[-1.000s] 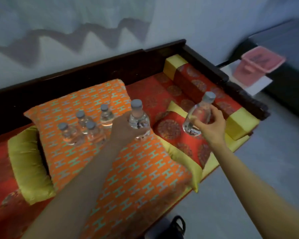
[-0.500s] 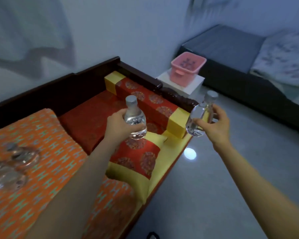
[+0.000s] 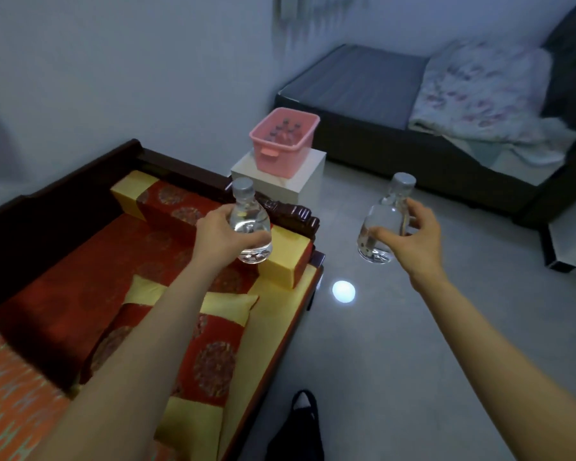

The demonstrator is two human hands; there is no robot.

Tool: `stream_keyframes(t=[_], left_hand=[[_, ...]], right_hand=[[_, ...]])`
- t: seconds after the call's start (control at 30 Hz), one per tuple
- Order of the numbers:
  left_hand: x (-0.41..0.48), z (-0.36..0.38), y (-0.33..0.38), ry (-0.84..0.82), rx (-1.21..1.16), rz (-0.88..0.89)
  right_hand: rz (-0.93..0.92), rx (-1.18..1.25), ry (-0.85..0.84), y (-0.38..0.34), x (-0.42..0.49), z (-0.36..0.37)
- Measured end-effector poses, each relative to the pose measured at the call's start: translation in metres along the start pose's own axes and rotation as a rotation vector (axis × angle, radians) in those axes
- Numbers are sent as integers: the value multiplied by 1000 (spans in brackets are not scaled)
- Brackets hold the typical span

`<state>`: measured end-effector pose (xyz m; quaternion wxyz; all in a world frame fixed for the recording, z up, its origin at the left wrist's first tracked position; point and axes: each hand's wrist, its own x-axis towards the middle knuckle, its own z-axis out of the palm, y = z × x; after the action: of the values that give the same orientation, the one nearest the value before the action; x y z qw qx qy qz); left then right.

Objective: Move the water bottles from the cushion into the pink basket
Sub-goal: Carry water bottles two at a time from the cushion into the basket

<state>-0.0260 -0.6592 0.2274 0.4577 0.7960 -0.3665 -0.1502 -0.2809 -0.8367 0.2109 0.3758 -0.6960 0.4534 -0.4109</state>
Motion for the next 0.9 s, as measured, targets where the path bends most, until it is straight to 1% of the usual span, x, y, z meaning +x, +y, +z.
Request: stream_keyframes(t=[0.1, 0.23, 0.33, 0.43, 0.7, 0.9], left_hand=[[38, 37, 4, -14, -1, 3], [85, 88, 8, -60, -59, -14], [121, 132, 21, -92, -74, -39], [151, 167, 38, -115, -92, -53], [252, 243, 84, -88, -74, -38], [334, 295, 107, 17, -86, -108]], right_hand=[[13, -23, 1, 22, 42, -11], [17, -43, -66, 48, 93, -21], [10, -67, -113, 64, 141, -34], [25, -81, -119, 78, 184, -45], [56, -51, -165, 119, 321, -58], [11, -19, -258, 144, 453, -45]])
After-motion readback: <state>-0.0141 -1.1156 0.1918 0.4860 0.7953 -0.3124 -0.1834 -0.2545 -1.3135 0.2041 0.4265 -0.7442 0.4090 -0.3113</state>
